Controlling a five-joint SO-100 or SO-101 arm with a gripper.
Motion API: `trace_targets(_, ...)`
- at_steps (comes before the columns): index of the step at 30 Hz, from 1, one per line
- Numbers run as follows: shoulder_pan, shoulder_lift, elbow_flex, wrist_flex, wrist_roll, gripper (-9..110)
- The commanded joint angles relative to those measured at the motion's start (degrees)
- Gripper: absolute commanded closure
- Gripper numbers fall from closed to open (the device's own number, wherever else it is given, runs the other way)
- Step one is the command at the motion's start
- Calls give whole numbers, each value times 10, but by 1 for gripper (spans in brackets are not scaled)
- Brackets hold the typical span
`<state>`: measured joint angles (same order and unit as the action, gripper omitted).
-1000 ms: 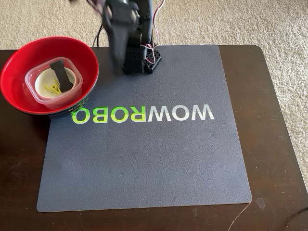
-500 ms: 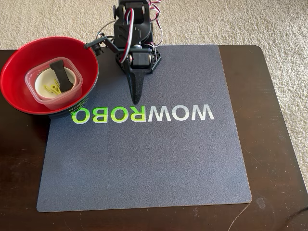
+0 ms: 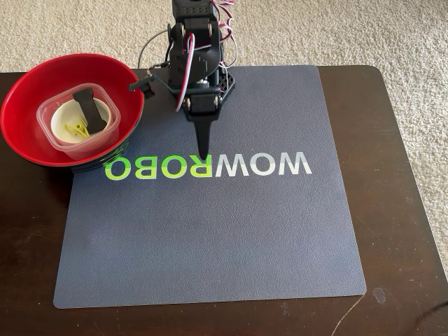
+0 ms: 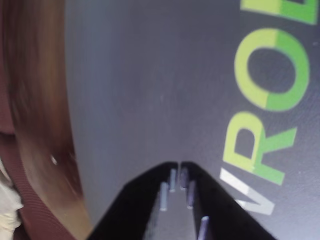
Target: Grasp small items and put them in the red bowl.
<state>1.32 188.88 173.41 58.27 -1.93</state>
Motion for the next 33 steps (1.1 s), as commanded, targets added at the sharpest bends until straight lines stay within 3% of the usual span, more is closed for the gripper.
trace_targets(1,9,-2,0,2,-14,101)
trace_targets(33,-7,-2,0,3,11,101)
